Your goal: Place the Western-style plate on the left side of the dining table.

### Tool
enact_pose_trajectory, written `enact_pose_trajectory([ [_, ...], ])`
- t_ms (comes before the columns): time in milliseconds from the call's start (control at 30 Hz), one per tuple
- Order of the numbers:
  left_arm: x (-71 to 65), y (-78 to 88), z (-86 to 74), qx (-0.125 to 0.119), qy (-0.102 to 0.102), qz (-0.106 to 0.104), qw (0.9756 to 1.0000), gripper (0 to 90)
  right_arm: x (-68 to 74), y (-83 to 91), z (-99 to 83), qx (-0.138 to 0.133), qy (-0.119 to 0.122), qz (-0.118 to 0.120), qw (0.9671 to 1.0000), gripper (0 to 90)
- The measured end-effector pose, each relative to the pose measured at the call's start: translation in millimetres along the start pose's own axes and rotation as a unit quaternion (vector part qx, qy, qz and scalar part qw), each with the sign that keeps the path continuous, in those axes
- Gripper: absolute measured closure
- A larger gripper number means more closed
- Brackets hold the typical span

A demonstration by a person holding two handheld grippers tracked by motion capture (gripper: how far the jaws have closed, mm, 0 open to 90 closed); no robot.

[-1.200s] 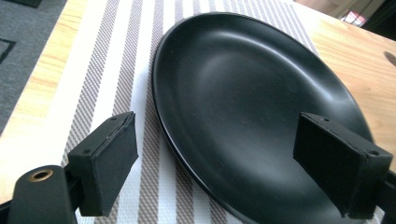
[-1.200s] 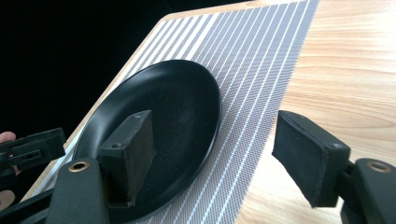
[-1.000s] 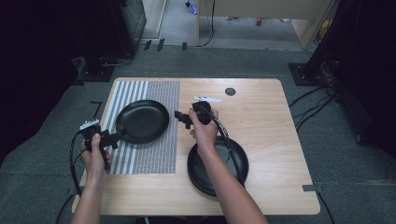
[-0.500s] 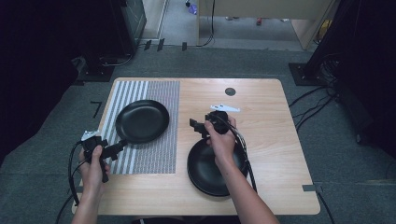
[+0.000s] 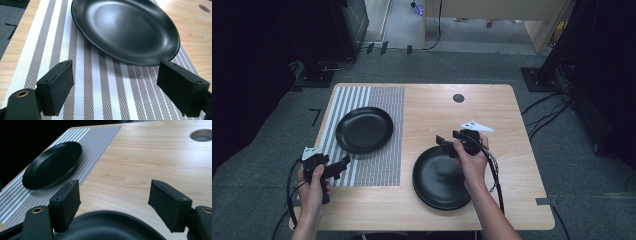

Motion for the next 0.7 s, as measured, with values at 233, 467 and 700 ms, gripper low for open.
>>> enact_pose_trajectory([
  [233,3.1,5.7,-14.7,-0.002,-0.010,0.010,0.9999,13.7,-25.7,25.0,-16.6,-0.002,-0.008,-0.018,0.9998,24.6],
  [467,9.2,12.7,-30.9,-0.011,-0.014,0.025,0.9995,13.7,-45.1,42.0,-28.7,-0.006,-0.016,-0.033,0.9993,24.5],
  [700,12.7,19.6,-43.2,-0.009,-0.031,0.030,0.9990,13.1,-67.7,61.3,-41.8,-0.012,-0.030,-0.051,0.9982,24.4],
])
Point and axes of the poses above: each handheld gripper's, and its own axes: y roughly backward along the jaws, z roughly out of its top, x roughly to its left, the point moved 2 cm from there along -y, roughly forward along the jaws, and after that the axes turned 3 degrees about y, right-handed, at the moved point
